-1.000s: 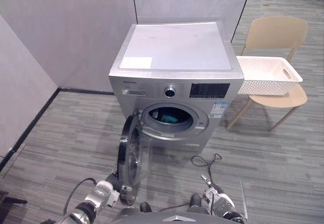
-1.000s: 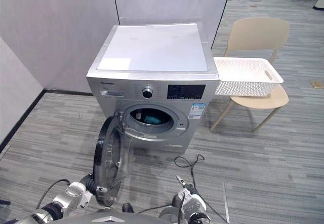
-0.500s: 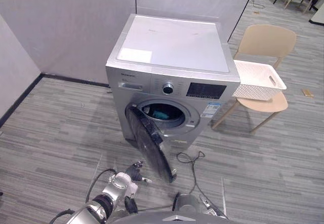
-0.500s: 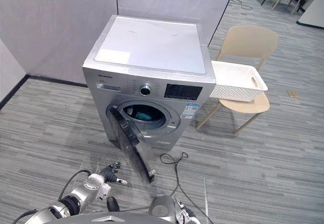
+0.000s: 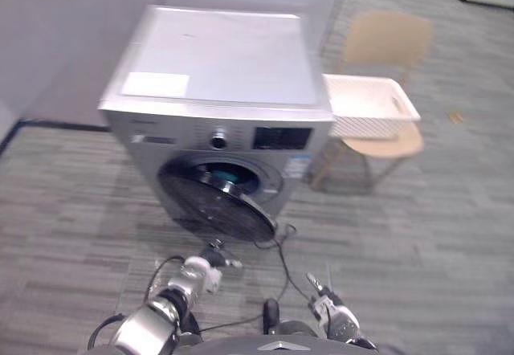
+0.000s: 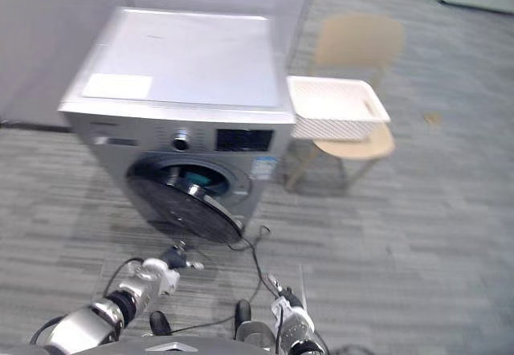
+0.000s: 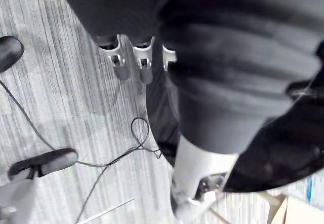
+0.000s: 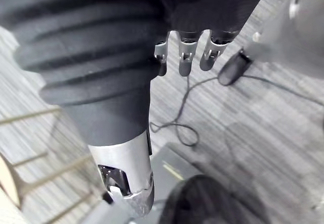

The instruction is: Pick up the laundry basket with both hands and put the clothes into the washing machine.

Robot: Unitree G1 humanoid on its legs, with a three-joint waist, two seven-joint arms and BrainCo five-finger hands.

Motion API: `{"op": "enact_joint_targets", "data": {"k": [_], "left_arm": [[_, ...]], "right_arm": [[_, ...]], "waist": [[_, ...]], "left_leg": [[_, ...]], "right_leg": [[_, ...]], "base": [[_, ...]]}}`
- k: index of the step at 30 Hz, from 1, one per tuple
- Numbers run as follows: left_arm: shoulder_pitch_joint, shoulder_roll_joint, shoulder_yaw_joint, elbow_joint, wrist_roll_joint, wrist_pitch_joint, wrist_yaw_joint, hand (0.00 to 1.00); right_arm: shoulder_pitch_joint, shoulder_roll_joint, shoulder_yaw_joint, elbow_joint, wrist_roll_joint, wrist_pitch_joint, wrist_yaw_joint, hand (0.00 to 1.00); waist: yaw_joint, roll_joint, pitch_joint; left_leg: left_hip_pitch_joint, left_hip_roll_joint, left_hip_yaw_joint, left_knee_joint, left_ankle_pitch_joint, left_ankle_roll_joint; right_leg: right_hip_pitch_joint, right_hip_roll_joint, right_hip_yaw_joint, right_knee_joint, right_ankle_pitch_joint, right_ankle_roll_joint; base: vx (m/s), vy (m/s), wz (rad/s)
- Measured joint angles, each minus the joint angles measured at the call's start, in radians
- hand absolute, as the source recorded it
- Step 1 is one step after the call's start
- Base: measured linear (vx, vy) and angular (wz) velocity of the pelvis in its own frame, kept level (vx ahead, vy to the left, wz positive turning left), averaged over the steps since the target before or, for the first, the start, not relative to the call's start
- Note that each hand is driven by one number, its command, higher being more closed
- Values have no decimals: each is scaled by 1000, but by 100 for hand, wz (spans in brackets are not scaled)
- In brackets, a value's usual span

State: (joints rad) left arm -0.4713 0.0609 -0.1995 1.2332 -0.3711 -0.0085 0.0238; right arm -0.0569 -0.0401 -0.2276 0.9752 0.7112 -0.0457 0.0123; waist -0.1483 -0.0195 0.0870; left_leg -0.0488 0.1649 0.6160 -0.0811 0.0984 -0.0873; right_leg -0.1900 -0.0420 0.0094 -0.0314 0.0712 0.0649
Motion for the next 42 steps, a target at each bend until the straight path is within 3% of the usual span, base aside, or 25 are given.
{"op": "enact_joint_targets", "data": {"k": [2,3,5,7,11,14,17,18,19,23,26,28,31,33,35,37,38,39,40,41,42], "left_arm": [[-162,130,273,72,-97,28,61,0],[-176,169,321,80,-109,29,68,0],[-271,285,456,78,-116,42,98,0],[-309,303,488,72,-134,82,153,0],[-308,229,471,-22,-279,79,193,0],[-276,178,470,-96,-284,62,187,0],[-136,78,499,-229,-283,-47,141,0],[-47,16,536,-276,-282,-104,118,0],[-17,-8,546,-281,-277,-117,110,0],[263,-131,552,-207,-194,-121,58,0],[446,-147,550,-128,-107,-109,29,0],[466,-134,540,-121,-62,-103,2,0],[524,-94,515,-111,-37,-93,-26,0],[548,-69,485,-100,-36,-80,-33,0],[563,-44,425,-83,-35,-75,-31,0],[563,-29,363,-81,-31,-73,-31,0],[562,-6,324,-87,-18,-77,-32,0],[561,4,312,-93,-17,-79,-32,0],[560,17,297,-101,-6,-80,-32,0],[560,30,283,-110,14,-81,-32,0],[545,40,289,-120,27,-81,-33,0]], "right_arm": [[7,-26,0,-70,0,-3,21,0],[8,-32,-20,-79,0,-2,27,0],[50,-48,-125,-95,-5,-3,28,0],[103,-59,-179,-95,-11,-5,23,0],[182,-36,-228,-81,-22,-12,-3,0],[180,-25,-227,-72,-51,3,-2,0],[162,2,-226,-54,-48,8,0,0],[150,24,-217,-54,-46,11,0,0],[144,31,-207,-54,-46,10,0,0],[62,35,-127,-56,-53,1,5,0],[13,10,-125,-28,-116,-19,13,0],[-6,-23,-124,30,-144,-17,21,0],[-6,-49,-119,114,-182,-16,26,0],[0,-48,-136,153,-225,-9,25,0],[11,-49,-153,185,-248,9,24,0],[21,-48,-172,193,-249,12,22,0],[17,-42,-166,204,-268,10,23,0],[7,-39,-163,204,-279,11,23,0],[-2,-35,-153,204,-285,10,23,0],[-5,-22,-141,200,-285,6,23,0],[-7,-3,-133,189,-285,6,22,0]], "waist": [[-57,-19,29],[-68,-24,33],[-72,-40,52],[-67,-37,60],[-35,-41,63],[-14,-55,68],[-8,-55,68],[4,-54,68],[12,-53,67],[61,-14,34],[107,28,-10],[146,49,-27],[156,56,-59],[165,43,-67],[172,31,-69],[160,40,-63],[163,21,-54],[164,6,-47],[159,-5,-36],[147,-32,-31],[144,-44,-19]], "left_leg": [[-27,0,165,0,-6,-3],[-33,0,208,0,-10,-7],[-65,2,305,-7,-24,-25],[-80,8,336,-7,-14,-41],[-88,43,338,0,3,-57],[-75,44,322,0,9,-49],[-37,44,294,-1,5,-45],[-10,44,275,-1,2,-43],[1,44,265,-1,1,-42],[37,35,155,-1,-5,-35],[21,9,23,-1,-8,-24],[25,-17,-81,-1,-13,-9],[44,-73,-240,-6,-20,17],[61,-117,-326,-6,-27,35],[73,-185,-447,-7,-53,72],[106,-205,-528,-2,-54,81],[141,-222,-579,0,-42,104],[153,-233,-595,0,-46,109],[166,-247,-634,0,-52,124],[171,-259,-691,13,-60,148],[142,-261,-733,82,-80,173]], "right_leg": [[-105,21,160,-26,77,29],[-132,30,201,-31,93,35],[-210,50,291,-49,124,42],[-237,63,308,-49,112,32],[-230,75,249,-49,120,21],[-206,70,225,-49,118,23],[-152,60,193,-49,103,29],[-115,56,169,-47,87,16],[-100,55,161,-43,78,9],[-10,26,56,-27,29,-5],[57,-14,-64,-30,-4,2],[121,-44,-158,-32,-29,5],[232,-99,-310,-19,-74,32],[276,-145,-399,34,-120,52],[290,-234,-479,214,-193,55],[252,-291,-486,441,-165,13],[180,-346,-409,673,-105,-68],[148,-359,-357,749,-60,-109],[105,-362,-273,845,32,-133],[59,-328,-152,926,143,-89],[7,-265,-53,1005,93,-50]], "base": [[-3,-15,-202],[-3,-40,-182],[-13,-95,-125],[0,-160,-46],[-34,-62,20],[-40,38,27],[-7,58,29],[5,26,33],[-4,20,52],[-10,21,70],[11,54,123],[-3,97,159],[30,133,157],[67,137,140],[114,159,145],[117,163,150],[117,129,113],[101,143,109],[84,101,101],[86,92,136],[93,62,118]]}}
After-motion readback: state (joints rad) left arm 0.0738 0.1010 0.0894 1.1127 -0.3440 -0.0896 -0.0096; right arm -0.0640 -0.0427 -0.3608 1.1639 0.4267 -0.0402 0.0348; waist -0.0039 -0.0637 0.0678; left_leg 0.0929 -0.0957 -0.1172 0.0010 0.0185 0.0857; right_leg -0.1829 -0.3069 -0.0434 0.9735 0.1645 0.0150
